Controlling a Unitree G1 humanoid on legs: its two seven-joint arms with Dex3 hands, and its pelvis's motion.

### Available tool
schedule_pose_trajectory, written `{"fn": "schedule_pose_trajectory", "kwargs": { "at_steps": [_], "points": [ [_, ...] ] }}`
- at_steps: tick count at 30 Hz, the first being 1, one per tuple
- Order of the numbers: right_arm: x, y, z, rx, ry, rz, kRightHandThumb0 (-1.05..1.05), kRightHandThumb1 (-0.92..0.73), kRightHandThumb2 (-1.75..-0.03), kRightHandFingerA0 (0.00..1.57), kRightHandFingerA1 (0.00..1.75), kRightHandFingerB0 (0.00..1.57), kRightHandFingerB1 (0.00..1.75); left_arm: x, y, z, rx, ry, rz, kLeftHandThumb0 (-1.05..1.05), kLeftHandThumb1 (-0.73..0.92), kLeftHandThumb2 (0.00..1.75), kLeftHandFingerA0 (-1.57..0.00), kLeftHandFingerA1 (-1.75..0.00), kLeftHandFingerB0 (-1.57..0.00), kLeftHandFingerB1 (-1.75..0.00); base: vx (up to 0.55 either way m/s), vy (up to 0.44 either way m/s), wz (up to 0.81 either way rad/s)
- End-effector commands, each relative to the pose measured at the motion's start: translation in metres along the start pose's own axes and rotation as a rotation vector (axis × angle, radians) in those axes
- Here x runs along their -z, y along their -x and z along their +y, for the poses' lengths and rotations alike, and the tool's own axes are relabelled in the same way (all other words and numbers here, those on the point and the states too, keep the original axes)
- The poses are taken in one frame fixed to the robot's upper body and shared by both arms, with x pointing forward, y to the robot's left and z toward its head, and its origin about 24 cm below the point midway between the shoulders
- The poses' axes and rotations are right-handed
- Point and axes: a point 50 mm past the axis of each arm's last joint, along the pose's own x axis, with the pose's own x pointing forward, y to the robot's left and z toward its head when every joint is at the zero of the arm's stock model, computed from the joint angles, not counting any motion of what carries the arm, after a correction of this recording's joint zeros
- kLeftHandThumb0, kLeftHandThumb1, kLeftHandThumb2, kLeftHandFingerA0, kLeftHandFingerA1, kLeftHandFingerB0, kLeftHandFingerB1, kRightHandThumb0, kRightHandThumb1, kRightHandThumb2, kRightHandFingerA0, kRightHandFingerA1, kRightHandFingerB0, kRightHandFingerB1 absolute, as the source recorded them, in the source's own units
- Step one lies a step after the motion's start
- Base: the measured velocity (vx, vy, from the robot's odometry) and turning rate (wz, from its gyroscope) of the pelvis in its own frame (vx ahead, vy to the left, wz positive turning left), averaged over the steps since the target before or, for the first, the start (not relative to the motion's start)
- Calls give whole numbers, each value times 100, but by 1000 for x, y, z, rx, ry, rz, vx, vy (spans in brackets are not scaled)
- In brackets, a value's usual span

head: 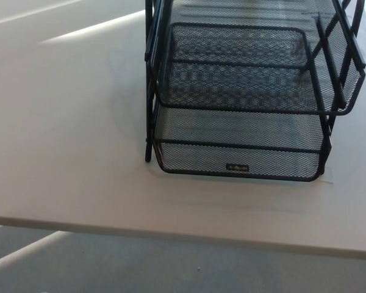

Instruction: A balck drawer is kept on the middle of the table and the robot uses its right hand to push it back away from the robot

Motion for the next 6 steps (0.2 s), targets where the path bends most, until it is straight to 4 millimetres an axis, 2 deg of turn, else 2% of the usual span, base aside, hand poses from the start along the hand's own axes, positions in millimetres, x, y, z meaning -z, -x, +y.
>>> {"fn": "schedule_pose_trajectory", "kwargs": {
  "at_steps": [1, 6],
  "points": [
    [2, -1, -1, 43, -7, 19, -49, -77, -63, 55, 42, 41, 36, 6, 4, 3, -4, 25, 6, -54, 70, 61, -50, -41, -30, -33, 0, 0, 0],
    [3, -2, 0, 55, 4, 29, -49, -75, -63, 55, 41, 43, 36, 5, 4, 3, -6, 11, 8, -56, 69, 62, -50, -41, -32, -33, 0, 0, 0]
  ]
}}
